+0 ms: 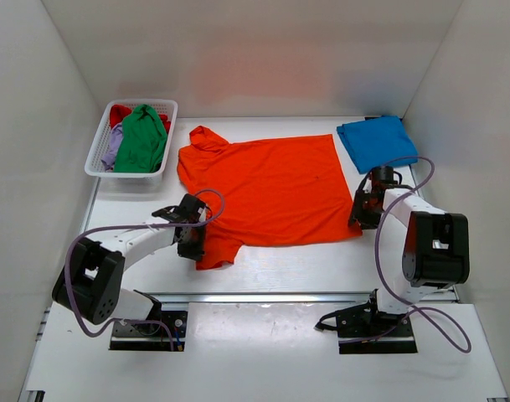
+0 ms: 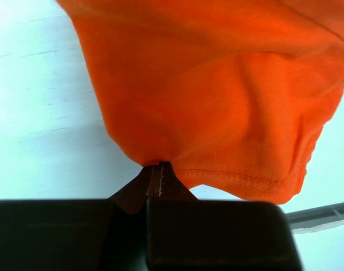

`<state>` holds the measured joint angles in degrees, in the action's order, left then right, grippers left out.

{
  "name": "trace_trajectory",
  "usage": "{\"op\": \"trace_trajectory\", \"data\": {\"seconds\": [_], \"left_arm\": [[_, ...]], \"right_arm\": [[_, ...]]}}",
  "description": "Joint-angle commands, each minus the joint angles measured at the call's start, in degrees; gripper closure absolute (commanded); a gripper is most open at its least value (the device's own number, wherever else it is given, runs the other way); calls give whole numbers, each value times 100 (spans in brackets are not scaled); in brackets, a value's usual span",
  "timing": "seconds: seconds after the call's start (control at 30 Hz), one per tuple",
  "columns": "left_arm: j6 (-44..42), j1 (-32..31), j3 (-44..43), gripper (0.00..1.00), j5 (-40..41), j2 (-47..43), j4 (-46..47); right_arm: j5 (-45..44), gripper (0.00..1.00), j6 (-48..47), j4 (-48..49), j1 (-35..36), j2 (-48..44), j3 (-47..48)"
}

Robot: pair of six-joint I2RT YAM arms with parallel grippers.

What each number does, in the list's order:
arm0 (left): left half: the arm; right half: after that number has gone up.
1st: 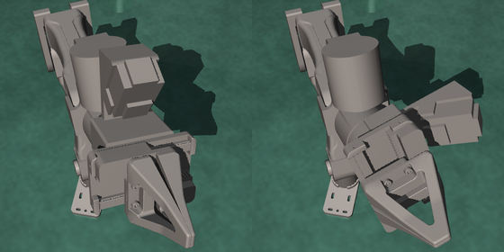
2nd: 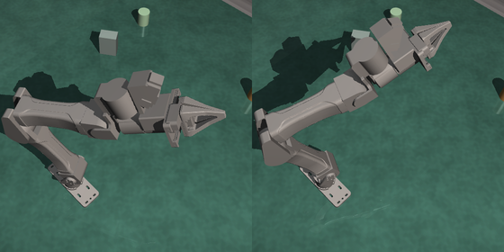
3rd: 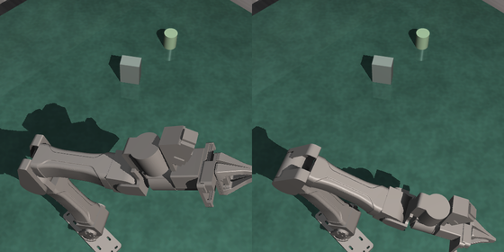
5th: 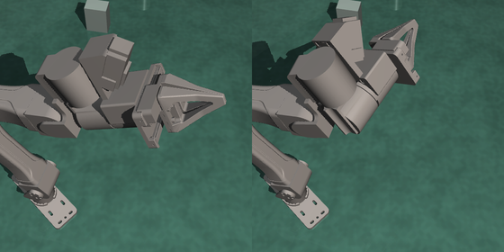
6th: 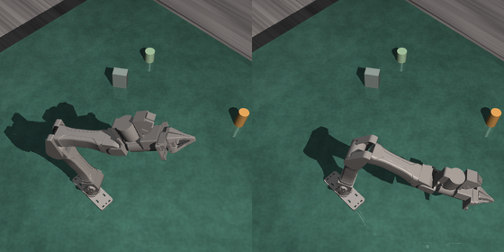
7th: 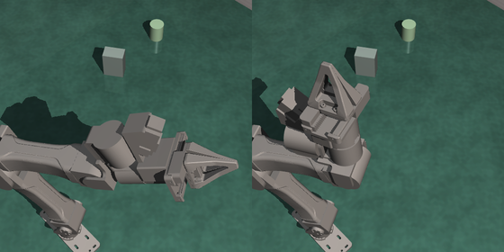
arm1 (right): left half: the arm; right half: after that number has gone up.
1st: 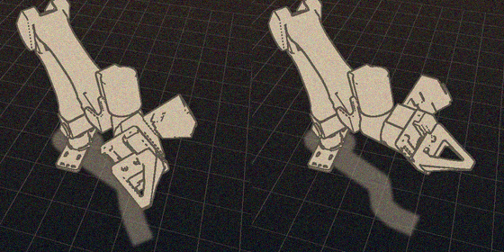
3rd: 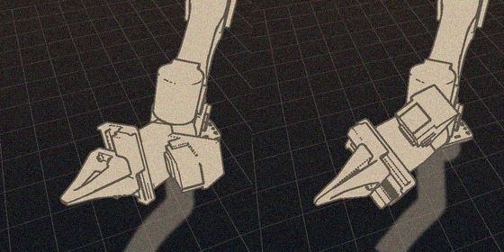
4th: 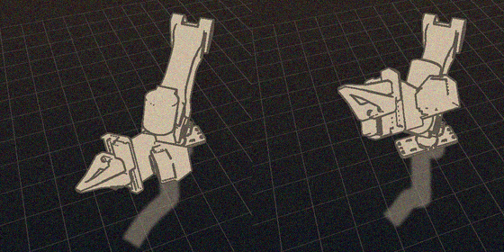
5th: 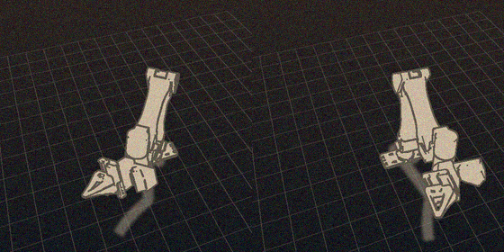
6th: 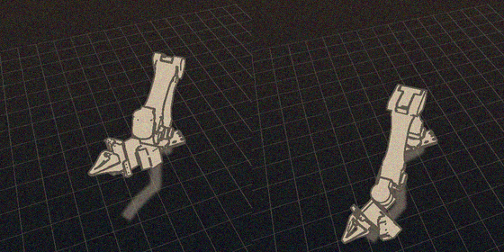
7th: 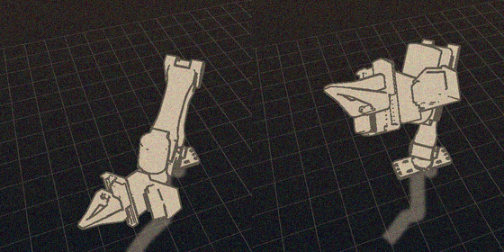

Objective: Fold and stack the t-shirts
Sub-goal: Flatten out the tshirt

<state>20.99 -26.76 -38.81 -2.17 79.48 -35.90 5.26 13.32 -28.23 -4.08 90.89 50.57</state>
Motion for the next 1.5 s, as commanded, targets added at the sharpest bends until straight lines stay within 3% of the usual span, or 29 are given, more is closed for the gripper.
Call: {"op": "trace_trajectory", "data": {"seconds": [0.0, 0.1, 0.13, 0.2, 0.23, 0.3, 0.37, 0.47, 0.7, 0.77, 0.8, 0.83, 0.9, 0.93, 1.0, 1.1, 1.23, 1.3, 1.47], "left_arm": [[-25, -13, 277, 100, -46, 24, 101], [-43, 83, 233, 100, -125, -152, 92], [-34, 101, 225, 100, -143, -222, 75], [-34, 127, 189, 100, -204, -406, 66], [-43, 162, 215, 100, -161, -477, 31], [-43, 215, 233, 100, -205, -574, 57], [-34, 198, 268, 100, -213, -600, 74], [-34, 119, 259, 100, -248, -592, 74], [-69, 154, 295, 100, -275, -706, 127], [-78, 145, 321, 100, -327, -697, 144], [-87, 145, 330, 100, -293, -697, 136], [-95, 163, 313, 100, -266, -689, 162], [-78, 154, 347, 100, -283, -715, 136], [-87, 189, 330, 100, -284, -750, 145], [-104, 267, 277, 100, -310, -793, 145], [-332, 767, -310, 100, -573, -952, -82], [-359, 1375, -2406, 100, -398, -1373, -531], [-412, 1437, -3680, 100, -310, -1427, -646], [-219, 1358, -4985, 100, -187, -1935, -279]], "right_arm": [[450, 67, 232, -192, 161, 271, 40], [432, 83, 312, -324, 249, 201, 102], [458, 97, 337, -306, 249, 53, 76], [415, 100, 399, -289, 241, -62, 49], [336, 87, 364, -306, 241, -141, -20], [143, 40, 347, -394, 232, -290, -11], [168, 23, 364, -464, 223, -396, -117], [81, 15, 487, -569, 293, -537, -196], [-16, 15, 628, -500, 355, -582, -416], [19, 24, 619, -473, 355, -415, -460], [28, 33, 610, -430, 381, -354, -425], [2, 47, 610, -377, 373, -301, -407], [-68, 64, 636, -324, 372, -274, -355], [-86, 82, 593, -298, 372, -265, -346], [-95, 100, 549, -323, 364, -256, -232], [1, 100, 408, -446, 373, -562, 232], [457, 100, 478, -544, 522, -1562, 980], [748, 100, 609, -456, 539, -2028, 1393], [1169, 100, 856, -245, 417, -3155, 1921]]}}
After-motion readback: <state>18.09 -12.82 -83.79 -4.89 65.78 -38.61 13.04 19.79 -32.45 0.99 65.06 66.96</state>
